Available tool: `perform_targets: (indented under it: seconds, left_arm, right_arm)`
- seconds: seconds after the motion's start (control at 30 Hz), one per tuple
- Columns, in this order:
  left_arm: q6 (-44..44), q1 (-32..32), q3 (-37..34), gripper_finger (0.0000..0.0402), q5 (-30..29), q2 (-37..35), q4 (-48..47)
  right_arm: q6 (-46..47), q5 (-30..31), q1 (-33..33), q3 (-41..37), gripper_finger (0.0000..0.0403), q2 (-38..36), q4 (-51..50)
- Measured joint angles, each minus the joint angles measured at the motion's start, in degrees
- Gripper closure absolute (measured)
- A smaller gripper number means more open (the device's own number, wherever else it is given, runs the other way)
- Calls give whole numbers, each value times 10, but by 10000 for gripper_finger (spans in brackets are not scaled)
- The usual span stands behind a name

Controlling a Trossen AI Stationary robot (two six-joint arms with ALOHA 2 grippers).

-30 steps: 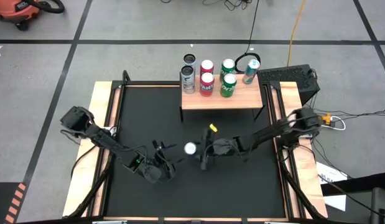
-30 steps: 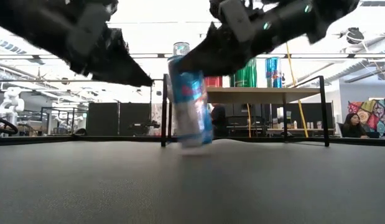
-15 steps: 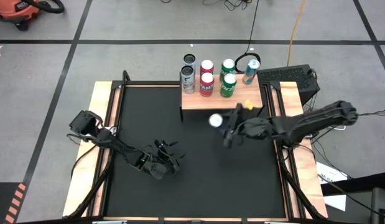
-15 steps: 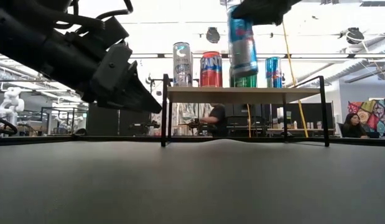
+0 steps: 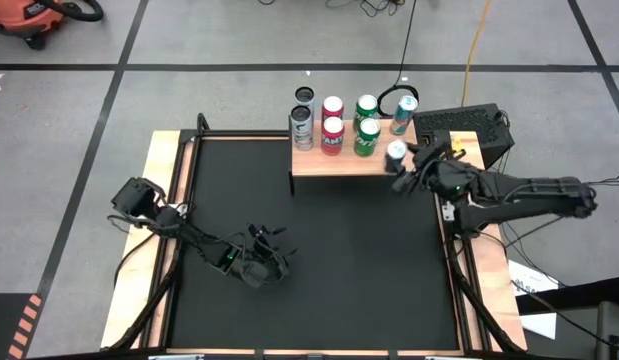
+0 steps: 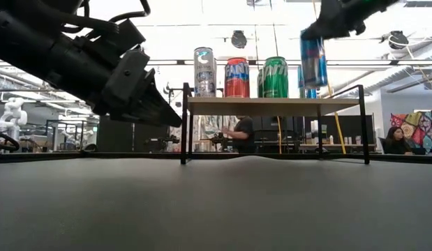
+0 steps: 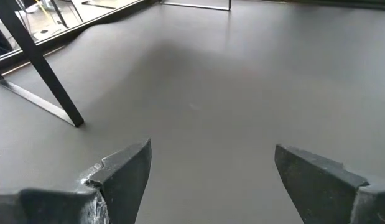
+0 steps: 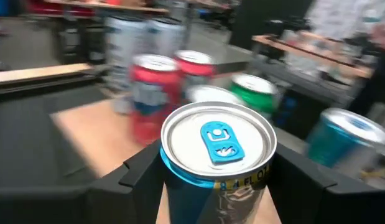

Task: Place canned beverage on shelf
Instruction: Put the blue soda can on the shelf aligned with the other blue soda can

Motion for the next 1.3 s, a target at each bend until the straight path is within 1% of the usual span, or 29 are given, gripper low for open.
perform_targets:
  seconds: [0.2,0.37,0.57,0.73,0.8,0.93,1.1,1.2,1.3]
  left_arm:
    - [1,15,0,59,9,0,17]
    - [1,24,0,59,19,0,17]
    - [11,26,0,59,30,0,18]
    - [11,26,0,59,30,0,18]
    - [11,26,1,59,30,0,18]
    - [11,26,1,59,30,0,18]
    - [11,26,1,59,30,0,18]
    - [11,26,1,59,30,0,18]
    - [11,26,1,59,30,0,17]
  right_arm:
    - [-57,-10,-98,-52,181,-39,83]
    - [-51,-87,-168,-58,180,-39,90]
    - [-23,-125,-234,-58,180,-24,89]
    - [0,-129,-266,-58,180,-14,89]
    - [7,-140,-276,-58,180,-9,90]
    - [23,-154,-292,-58,180,7,93]
    - [33,-156,-301,-58,179,17,97]
    - [34,-155,-302,-58,171,17,97]
    - [30,-155,-302,-58,151,14,94]
